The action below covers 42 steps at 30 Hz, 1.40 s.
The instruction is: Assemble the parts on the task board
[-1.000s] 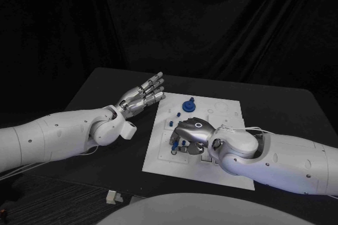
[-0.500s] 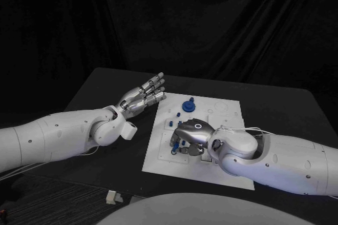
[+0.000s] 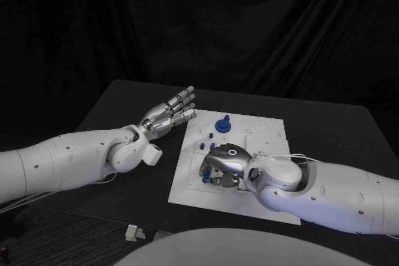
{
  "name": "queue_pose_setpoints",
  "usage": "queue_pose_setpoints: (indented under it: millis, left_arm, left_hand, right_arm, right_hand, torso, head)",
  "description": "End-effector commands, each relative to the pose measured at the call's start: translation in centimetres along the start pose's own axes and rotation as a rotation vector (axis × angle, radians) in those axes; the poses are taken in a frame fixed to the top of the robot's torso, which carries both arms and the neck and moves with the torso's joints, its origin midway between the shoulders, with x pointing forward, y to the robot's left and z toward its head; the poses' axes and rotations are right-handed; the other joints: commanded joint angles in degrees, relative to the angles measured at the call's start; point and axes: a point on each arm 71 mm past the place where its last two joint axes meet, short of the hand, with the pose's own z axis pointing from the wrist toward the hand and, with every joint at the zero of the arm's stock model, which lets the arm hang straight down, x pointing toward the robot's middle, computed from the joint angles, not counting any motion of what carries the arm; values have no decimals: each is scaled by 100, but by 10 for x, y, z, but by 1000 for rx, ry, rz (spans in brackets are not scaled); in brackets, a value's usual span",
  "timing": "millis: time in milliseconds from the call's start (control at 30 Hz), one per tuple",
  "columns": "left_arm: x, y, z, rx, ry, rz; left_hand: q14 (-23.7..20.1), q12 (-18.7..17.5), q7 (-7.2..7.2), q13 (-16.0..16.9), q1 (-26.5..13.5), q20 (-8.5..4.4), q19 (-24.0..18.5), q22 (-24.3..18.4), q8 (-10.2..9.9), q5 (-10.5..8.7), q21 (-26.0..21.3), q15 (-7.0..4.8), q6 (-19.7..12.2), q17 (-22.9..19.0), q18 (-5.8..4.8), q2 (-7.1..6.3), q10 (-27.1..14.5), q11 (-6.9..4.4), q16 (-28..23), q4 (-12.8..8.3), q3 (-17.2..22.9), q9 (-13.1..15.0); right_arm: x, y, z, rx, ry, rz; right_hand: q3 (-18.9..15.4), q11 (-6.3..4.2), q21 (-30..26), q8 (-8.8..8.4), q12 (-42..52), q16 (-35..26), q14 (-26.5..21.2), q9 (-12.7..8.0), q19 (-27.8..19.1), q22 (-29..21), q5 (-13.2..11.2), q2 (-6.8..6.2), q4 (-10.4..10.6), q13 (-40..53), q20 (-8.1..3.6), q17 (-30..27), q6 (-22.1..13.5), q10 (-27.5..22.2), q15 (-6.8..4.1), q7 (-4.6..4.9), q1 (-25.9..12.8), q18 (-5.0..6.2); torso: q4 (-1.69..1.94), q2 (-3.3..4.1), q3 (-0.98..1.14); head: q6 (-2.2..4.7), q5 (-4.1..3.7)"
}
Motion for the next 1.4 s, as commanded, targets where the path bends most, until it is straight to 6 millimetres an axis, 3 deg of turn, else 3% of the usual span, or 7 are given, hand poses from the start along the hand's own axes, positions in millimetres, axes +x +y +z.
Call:
queue_pose_setpoints:
  millis: [33, 500, 600, 667, 867, 1133, 1400]
  left_arm:
    - [2, 0, 1, 9, 10, -15]
    - [2, 1, 1, 4, 12, -18]
    - [2, 1, 1, 4, 12, -18]
    - [2, 1, 1, 3, 12, -18]
    - [2, 2, 0, 1, 10, -17]
    - [1, 1, -2, 1, 4, -15]
    - [-1, -1, -6, 7, -6, -10]
  left_hand:
    - [8, -38, 50, -7, -2, 10, -21, 4, 21, 20, -9, 26, -6, -5, 44, 52, -8, 31, -37, -10, 16, 6]
    - [8, -38, 70, -7, -3, 14, -16, 11, 20, 20, -6, 31, -9, -5, 45, 61, -8, 41, -37, -14, 24, 6]
    - [8, -38, 70, -7, -3, 14, -16, 11, 20, 20, -6, 31, -9, -5, 45, 61, -8, 41, -37, -14, 24, 6]
    - [8, -38, 70, -7, -3, 14, -16, 11, 20, 20, -6, 31, -9, -5, 45, 61, -8, 41, -37, -14, 24, 6]
    - [8, -38, 81, -7, -5, 16, -13, 15, 21, 18, -4, 33, -5, -5, 46, 65, -8, 46, -37, -15, 27, 6]
    - [8, -38, 104, -7, -10, 19, -9, 18, 24, 16, -1, 35, 8, -5, 47, 77, -8, 61, -37, -15, 35, 9]
    - [8, -38, 132, -7, -15, 22, -3, 23, 29, 16, 3, 43, 28, -5, 49, 90, -8, 88, -37, -19, 46, 13]
  right_arm:
    - [4, -1, -1, 19, 21, -5]
    - [6, -3, -2, 25, 40, -8]
    - [6, -4, -2, 22, 37, -8]
    - [6, -5, -3, 18, 29, -7]
    - [2, -12, -10, 9, -30, -2]
    - [-26, -21, -40, 24, -170, 160]
    - [-82, -42, -96, 99, -344, 234]
  right_hand:
    - [22, 5, -19, -30, 17, 19, 126, 4, 20, 915, 30, -35, -35, 3, -11, -3, 44, 36, -20, -11, 47, -37]
    - [42, 188, -219, -154, -113, -25, 9, -69, -114, 858, 18, -161, -22, -34, 71, -101, -325, -549, 133, 106, -102, -17]
    - [-114, 364, -557, -146, -89, -130, -199, -196, -326, 772, -127, -238, -83, -24, 172, -320, -1451, -1673, 214, -106, -219, 50]
    - [-714, 464, -1780, -249, -38, -777, -860, -311, -955, 488, -277, -201, 3, -11, 221, -1270, -4060, -3056, 218, -579, -144, 253]
    - [-1435, 509, -2453, -387, 173, -1134, -1246, -439, -1301, 361, -238, -710, 808, 24, 286, -1912, -5614, -3979, 283, -962, 300, 350]
    - [-1265, 526, -2231, -288, 532, -965, -1124, -368, -1176, 420, -292, -492, 793, 106, 284, -1763, -5195, -3883, 279, -654, 253, 317]
    - [-989, 396, -1293, 202, 2087, -392, -735, -52, -750, 608, -205, 67, 586, 544, 220, -1182, -2750, -3185, 204, -200, 381, 194]
  torso:
    - [0, 0, 0]
    - [1, 0, -1]
    - [0, 1, 0]
    - [-3, 0, 1]
    - [-1, -1, 1]
    - [-2, -1, 0]
    - [8, -2, 1]
  head:
    - [0, 1]
    - [0, 1]
    - [0, 3]
    - [0, 5]
    - [0, -17]
    - [0, -128]
    - [0, -323]
